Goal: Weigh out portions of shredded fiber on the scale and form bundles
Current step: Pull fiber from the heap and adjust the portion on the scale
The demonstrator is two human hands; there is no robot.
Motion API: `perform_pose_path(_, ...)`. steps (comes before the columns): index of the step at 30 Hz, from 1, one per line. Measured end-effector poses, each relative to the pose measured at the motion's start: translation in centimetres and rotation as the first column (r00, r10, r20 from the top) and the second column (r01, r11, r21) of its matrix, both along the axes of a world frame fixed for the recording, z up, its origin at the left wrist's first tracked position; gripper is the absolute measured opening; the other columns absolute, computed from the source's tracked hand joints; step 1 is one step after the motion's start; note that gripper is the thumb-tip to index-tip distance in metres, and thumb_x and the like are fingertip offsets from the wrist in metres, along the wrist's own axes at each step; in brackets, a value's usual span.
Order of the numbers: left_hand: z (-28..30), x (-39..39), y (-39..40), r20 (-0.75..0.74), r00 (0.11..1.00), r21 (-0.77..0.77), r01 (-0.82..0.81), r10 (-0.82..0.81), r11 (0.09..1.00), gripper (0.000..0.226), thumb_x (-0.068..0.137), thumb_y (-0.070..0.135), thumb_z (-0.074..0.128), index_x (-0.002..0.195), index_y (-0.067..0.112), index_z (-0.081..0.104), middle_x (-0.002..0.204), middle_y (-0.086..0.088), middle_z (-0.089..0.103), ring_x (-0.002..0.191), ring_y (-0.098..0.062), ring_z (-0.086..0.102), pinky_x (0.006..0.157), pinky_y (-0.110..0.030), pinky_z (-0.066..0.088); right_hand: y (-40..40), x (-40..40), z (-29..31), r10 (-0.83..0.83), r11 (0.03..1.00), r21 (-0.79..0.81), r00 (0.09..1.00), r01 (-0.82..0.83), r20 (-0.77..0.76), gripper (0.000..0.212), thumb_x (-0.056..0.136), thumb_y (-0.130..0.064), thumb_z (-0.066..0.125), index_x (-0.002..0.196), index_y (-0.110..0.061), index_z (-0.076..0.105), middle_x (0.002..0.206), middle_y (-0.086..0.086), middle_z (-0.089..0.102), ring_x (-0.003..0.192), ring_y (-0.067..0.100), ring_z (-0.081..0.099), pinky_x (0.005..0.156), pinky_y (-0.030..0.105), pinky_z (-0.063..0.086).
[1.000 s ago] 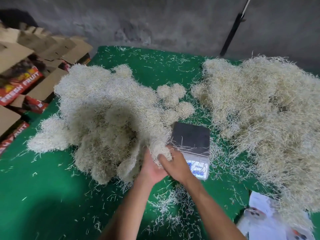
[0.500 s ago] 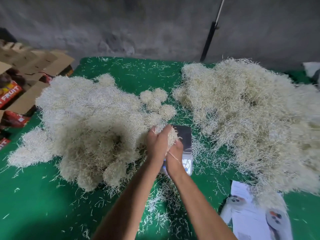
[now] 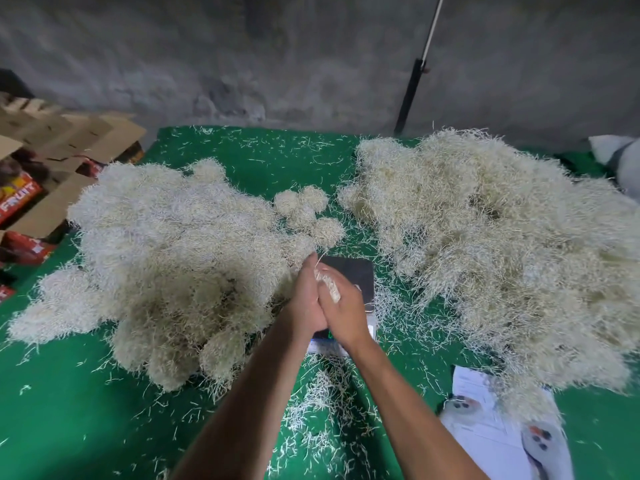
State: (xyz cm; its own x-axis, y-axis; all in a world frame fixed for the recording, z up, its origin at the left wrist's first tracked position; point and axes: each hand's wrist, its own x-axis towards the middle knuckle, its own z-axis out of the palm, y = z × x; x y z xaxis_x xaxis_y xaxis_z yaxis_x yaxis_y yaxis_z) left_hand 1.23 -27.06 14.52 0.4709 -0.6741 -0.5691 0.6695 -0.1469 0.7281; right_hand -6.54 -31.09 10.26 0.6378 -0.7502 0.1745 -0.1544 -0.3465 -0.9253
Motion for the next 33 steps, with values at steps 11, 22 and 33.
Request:
perform_pose_path(11,-5.8,-2.6,-0.3,0.822,0.524,0.335,-0.133,-0.22,0.933,0.03,0.098,0.034,0.061,0.124,0.023,0.069,0.106,-0.004,0.075,0.084,-0.017,0.067,0.085,-0.034,0.059,2.4,-0.3,-1.3,-0.342,0.05,0.971,0.909,-0.236,0.238,0.067,0.099,-0.067,0.04,0.125,-0.012,0.066,0.115,0.011,0.064,0.107,0.026,0.06,0.115,0.046,0.04)
perform_pose_path(22,-6.5,-6.0,-0.1,-0.073,0.994,0.301,0.101,-0.082,0.948,0.064,0.094,0.067,0.053,0.132,0.016,0.054,0.115,-0.012,0.072,0.092,-0.021,0.074,0.08,-0.04,0.061,-1.1,-1.5,-5.2,-0.479,0.607,0.661,0.867,0.441,-0.139,0.035,0.101,-0.03,0.063,0.078,-0.005,0.07,0.061,0.001,0.064,0.053,0.016,0.056,0.047,0.029,0.047)
perform_pose_path(33,-5.7,-3.0,-1.9,0.629,0.742,0.305,0.039,-0.232,0.951,0.01,0.098,0.018,0.064,0.103,0.027,0.063,0.106,0.019,0.063,0.108,-0.01,0.061,0.076,-0.009,0.044,3.9,-3.6,-5.6,-0.426,0.258,0.958,0.876,-0.124,0.228,0.064,0.101,-0.038,0.036,0.151,0.002,0.039,0.139,0.025,0.054,0.133,0.03,0.046,0.122,0.051,0.029)
